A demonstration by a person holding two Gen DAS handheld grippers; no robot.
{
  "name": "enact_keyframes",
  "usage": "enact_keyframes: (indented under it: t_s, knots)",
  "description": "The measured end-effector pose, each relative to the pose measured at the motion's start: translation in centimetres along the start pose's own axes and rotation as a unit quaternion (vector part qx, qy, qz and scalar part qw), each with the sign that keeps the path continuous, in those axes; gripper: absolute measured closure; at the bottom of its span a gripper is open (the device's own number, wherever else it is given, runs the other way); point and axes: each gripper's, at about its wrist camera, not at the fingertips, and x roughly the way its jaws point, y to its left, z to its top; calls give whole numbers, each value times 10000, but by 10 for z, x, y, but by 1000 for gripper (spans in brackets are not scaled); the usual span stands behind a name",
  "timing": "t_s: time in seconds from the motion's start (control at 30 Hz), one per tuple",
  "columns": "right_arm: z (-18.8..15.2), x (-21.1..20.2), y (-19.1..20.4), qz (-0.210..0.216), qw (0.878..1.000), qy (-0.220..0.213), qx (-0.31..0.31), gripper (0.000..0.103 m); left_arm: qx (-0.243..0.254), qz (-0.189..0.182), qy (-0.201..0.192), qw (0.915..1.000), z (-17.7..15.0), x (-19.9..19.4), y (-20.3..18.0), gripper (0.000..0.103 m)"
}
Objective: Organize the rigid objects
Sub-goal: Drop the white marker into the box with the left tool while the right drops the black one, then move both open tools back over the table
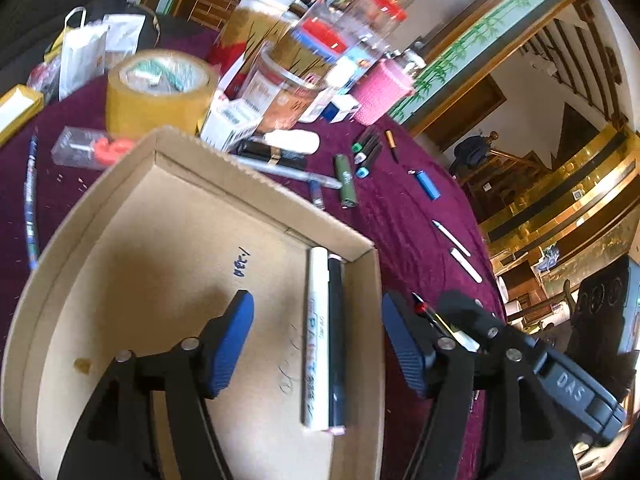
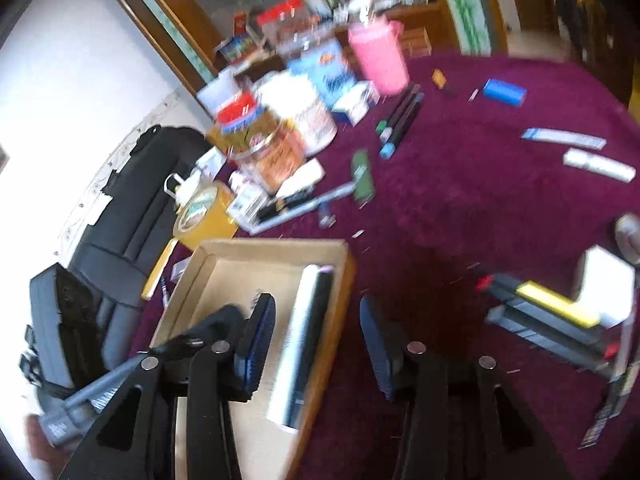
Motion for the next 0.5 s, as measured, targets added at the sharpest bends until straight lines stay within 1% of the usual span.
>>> enact_keyframes:
  t_s: [0.07,0.1,0.13,0.17,0.2,0.23,0.27,0.3,0.33,0.4,0.43,0.5]
  knots:
    - [-1,-26,-11,-187,9990,-380,-140,53,98,-51,-83,9999,-6,-12,-11,35]
    - [-4,-44,-18,-346,9966,-713,-236,51,173,-98,-124,9997,-10,-18,-19,35]
    - [-8,-66,-26,-601,9908,-1159,-365,47,258,-150,-157,9994,-14,-23,-25,33]
    - [-14,-87,-34,-926,9814,-1604,-496,32,377,-225,-192,9988,-19,-29,-35,29]
    - [-18,-103,-41,-1188,9724,-1928,-569,9,497,-310,-224,9980,-25,-34,-46,26]
    - [-25,-121,-53,-1522,9583,-2339,-610,0,594,-372,-245,9972,-31,-37,-55,20]
    - [-30,-131,-64,-1723,9487,-2584,-592,0,703,-429,-251,9963,-37,-37,-65,18]
    - [-33,-140,-81,-1918,9424,-2695,-500,1,862,-482,-195,9949,-44,-35,-78,18]
    - [-32,-143,-98,-2033,9431,-2609,-350,1,964,-515,-107,9940,-50,-30,-86,18]
    - [-32,-149,-143,-2073,9497,-2336,233,1,1158,-560,193,9915,-62,-12,-106,18]
    - [-34,-153,-163,-2078,9476,-2369,521,1,1201,-538,324,9908,-67,-4,-113,18]
    - [-41,-162,-202,-2307,9342,-2535,989,1,1234,-523,645,9889,-77,16,-128,18]
